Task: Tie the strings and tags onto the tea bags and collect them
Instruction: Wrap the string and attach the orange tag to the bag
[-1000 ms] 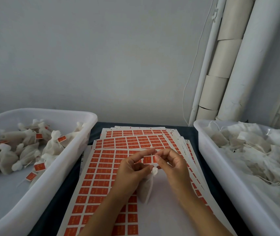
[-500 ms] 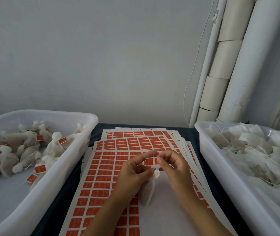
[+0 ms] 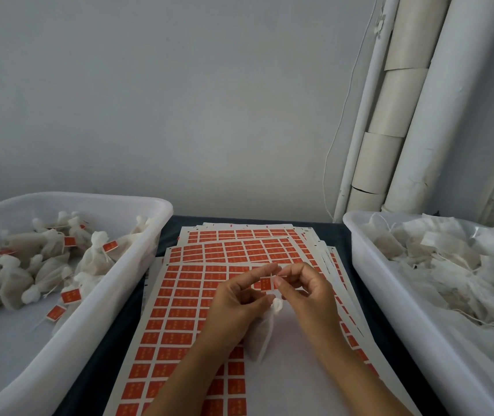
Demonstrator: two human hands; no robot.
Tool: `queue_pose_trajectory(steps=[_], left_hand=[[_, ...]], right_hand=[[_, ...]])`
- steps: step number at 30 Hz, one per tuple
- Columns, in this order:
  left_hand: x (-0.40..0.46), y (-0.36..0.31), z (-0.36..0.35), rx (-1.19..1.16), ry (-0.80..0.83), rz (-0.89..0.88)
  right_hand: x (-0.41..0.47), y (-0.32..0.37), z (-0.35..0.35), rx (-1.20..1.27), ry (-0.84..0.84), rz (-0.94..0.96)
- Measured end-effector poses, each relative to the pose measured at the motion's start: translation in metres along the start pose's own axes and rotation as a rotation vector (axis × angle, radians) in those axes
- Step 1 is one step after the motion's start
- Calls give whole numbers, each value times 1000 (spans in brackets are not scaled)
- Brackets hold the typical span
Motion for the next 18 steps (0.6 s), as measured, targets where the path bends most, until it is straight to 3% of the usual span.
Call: queue_pose_trajectory(steps=[10,18], left_hand=[[0,1,0,-16,3,4],[-2,-1,-1,-43,20,-20]], right_hand=[[1,-1,-1,-20,2,64],[3,-15,-2,-88,3,-85]])
Point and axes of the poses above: each hand's wrist, its own x-axis towards the middle knuckle, its own z-axis out of the back of the hand, y = z × x, the point moved 7 cm from there along x, towards the middle knuckle, and after that the axes turned 10 degrees about x, right-handed, at the moved point
